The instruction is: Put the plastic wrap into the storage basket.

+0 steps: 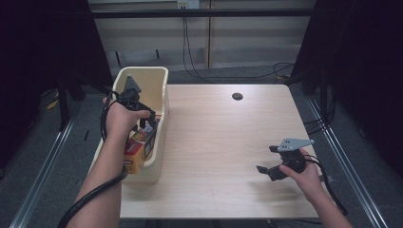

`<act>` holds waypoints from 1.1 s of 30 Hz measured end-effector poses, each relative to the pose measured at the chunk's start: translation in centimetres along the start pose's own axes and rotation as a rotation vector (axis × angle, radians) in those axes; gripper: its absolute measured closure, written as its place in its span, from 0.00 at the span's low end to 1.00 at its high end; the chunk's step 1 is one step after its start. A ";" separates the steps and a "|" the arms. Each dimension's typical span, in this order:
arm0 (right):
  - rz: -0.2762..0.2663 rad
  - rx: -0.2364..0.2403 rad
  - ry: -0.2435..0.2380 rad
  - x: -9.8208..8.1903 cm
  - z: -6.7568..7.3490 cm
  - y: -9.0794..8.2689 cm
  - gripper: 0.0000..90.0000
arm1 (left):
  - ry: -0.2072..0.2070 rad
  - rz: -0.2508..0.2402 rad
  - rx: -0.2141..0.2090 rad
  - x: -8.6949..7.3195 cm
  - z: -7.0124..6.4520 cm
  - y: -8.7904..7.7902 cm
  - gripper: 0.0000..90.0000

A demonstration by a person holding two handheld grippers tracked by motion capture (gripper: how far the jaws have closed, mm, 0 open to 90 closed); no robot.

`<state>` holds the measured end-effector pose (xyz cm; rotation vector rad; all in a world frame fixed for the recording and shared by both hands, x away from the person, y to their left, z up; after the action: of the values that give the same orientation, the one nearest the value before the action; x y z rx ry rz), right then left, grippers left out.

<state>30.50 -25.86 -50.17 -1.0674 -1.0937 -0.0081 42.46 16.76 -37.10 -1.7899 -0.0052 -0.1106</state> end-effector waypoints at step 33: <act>-0.015 0.004 0.001 0.1 0.2 -0.5 0.04 | 0.220 -0.098 -0.176 -0.5 -10.3 -1.0 0.23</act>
<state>30.17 -25.88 -49.73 -1.0558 -1.1001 -0.0182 41.14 6.93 -33.98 -1.9447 0.0769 -0.3885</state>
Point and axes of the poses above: each handheld gripper's, and its own axes: y roughly forward along the jaws, x roughly out of its top, z roughly to its left, the point moved 5 cm from there along y, roughly forward along the jaws, and after that the axes turned 6 degrees about z, right-handed, at the moved point
